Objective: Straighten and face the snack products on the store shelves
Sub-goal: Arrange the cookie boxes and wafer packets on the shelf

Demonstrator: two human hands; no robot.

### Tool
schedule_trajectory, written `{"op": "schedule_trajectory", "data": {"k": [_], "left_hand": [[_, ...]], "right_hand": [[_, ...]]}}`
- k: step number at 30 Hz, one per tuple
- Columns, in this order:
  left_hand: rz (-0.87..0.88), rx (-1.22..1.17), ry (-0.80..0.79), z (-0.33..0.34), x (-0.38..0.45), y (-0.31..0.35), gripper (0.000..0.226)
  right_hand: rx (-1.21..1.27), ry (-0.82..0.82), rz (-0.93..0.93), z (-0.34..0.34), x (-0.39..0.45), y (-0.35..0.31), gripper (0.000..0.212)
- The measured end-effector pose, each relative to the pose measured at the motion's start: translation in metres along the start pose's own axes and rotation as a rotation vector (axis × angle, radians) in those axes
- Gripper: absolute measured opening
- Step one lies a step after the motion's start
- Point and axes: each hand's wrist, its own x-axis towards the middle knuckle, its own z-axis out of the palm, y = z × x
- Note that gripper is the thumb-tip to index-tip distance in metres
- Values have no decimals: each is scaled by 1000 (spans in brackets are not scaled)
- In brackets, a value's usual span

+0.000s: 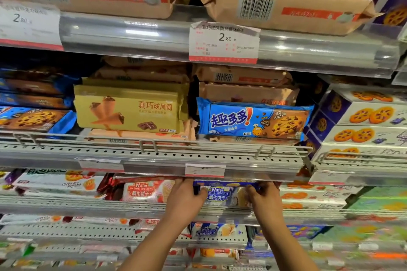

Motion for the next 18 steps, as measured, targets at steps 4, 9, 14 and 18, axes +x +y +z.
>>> {"op": "schedule_trajectory", "data": {"k": [4,9,14,18], "left_hand": [[19,116,39,-5,2,-6,24],[174,458,315,-34,-2,-44,18],[115,740,278,-69,18,-93,26],[231,649,323,-76,28,-106,18]], "right_hand": [[-241,-8,-163,-5,2,4,13],[-680,136,-647,-3,-12,4,38],[-850,-37,-783,25,-15,-11,48],[-990,-43,-718,38,-13,-24,40]]}}
